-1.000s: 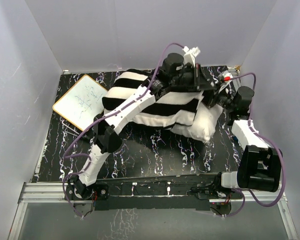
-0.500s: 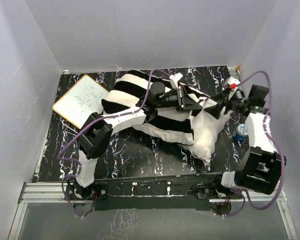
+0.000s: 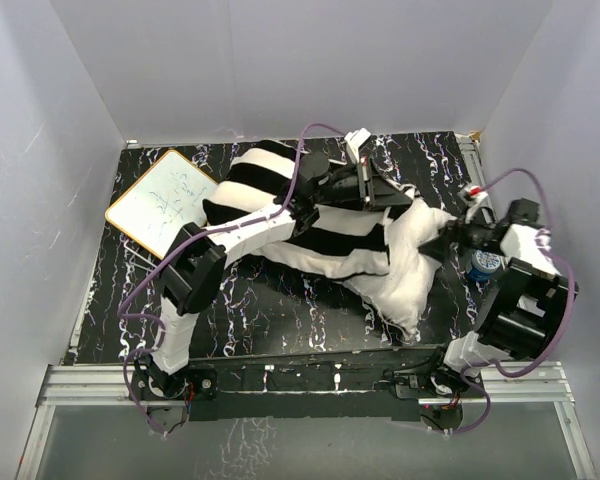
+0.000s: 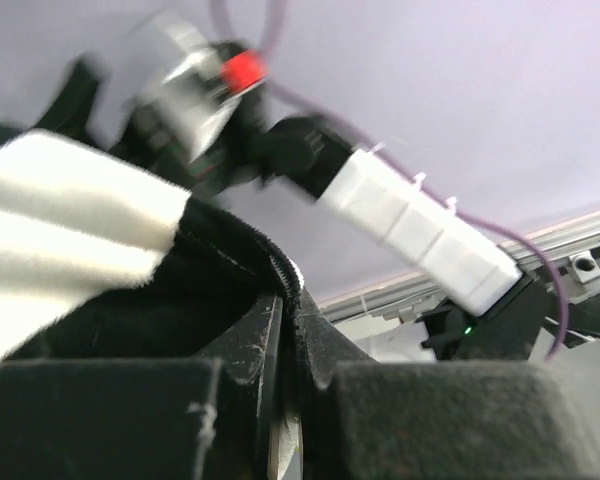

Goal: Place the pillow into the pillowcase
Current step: Stuff the pillow into the pillowcase.

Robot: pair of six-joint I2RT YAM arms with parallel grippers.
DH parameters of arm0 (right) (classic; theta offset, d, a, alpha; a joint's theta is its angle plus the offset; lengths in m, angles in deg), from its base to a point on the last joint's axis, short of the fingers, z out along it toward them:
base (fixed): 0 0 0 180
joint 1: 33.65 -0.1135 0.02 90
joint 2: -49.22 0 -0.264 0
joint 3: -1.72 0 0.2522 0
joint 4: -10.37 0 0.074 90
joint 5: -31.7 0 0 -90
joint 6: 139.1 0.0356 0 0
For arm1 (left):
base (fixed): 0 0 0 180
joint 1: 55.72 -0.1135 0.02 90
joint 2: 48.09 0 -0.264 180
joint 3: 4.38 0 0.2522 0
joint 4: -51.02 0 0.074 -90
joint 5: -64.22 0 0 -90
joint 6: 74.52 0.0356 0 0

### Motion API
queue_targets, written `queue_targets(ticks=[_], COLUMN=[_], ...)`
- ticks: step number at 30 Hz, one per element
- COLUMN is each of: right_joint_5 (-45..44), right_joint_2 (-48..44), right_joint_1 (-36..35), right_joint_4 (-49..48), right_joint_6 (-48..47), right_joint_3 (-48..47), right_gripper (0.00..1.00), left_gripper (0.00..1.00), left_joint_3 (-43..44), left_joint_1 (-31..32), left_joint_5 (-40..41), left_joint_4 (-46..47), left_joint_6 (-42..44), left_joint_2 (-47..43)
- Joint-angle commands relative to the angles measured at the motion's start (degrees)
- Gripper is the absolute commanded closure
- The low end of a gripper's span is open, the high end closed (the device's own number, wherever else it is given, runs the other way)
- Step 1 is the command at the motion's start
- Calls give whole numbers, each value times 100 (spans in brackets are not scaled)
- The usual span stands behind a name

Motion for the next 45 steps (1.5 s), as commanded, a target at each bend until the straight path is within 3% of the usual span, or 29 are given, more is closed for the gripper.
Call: queue_targets(ticks=[1, 2, 4, 5, 7, 9, 11, 13, 16, 22, 27, 32, 35, 37, 38, 42, 45], right_joint_5=[-382, -479, -383, -388, -708, -1176, -1770, -2299, -2457, -2198, -1576, -984, -1073, -1124, -1133, -1491, -2014], right_joint_2=[-457, -502, -578, -665, -865, -871, -726, -593, -755, -1179, -1061, -376, -138, 43, 150, 280, 64], right_joint_1=[-1385, -1694, -1976, -2010, -2022, -2024, -2024, -2060, -2270, -2722, -2704, -2991, -3189, -3164, -3145, -3155, -3600], right_joint_4=[-3587, -4198, -5914, -7038, -9737, -11395, -12561, -13266, -12937, -10698, -9458, -9530, -10002, -10855, -11252, -12311, -11924], right_joint_6=[3530, 4056, 5615, 6548, 8935, 10854, 12614, 13571, 13389, 10771, 9105, 9352, 9890, 10748, 11162, 12482, 12468], right_joint_3=[802, 952, 1174, 1308, 1563, 1347, 956, 886, 1329, 2571, 2753, 2582, 2622, 2603, 2528, 2337, 2544], right_gripper=[11, 23, 72, 88, 92, 92, 92, 92, 92, 92, 92, 92, 92, 92, 92, 92, 92], left_gripper=[100, 100, 100, 100, 100, 100, 100, 100, 100, 100, 100, 100, 100, 100, 100, 100, 100], left_joint_3=[1656, 2159, 3404, 3990, 5177, 5790, 5472, 4423, 3384, 4385, 3344, 3505, 5112, 6423, 6651, 5228, 5479], left_joint_1=[381, 470, 598, 664, 792, 904, 995, 1090, 1188, 742, 274, 121, 286, 558, 666, 858, 923], left_joint_5=[-368, -392, -432, -427, -390, -328, -270, -96, 64, 4, 200, 406, 527, 782, 976, 1315, 1457], left_joint_4=[-247, -449, -855, -1101, -1438, -1397, -998, -425, 134, 314, 662, 262, -142, -612, -616, -253, -450], left_joint_6=[101, 150, 200, 190, 118, -103, -285, -347, -451, -1014, -945, -759, -1120, -1091, -1081, -703, -665], left_joint_2=[273, 442, 860, 1120, 1644, 2030, 2011, 1674, 1511, 2538, 2144, 2448, 3295, 4043, 4114, 3294, 3347])
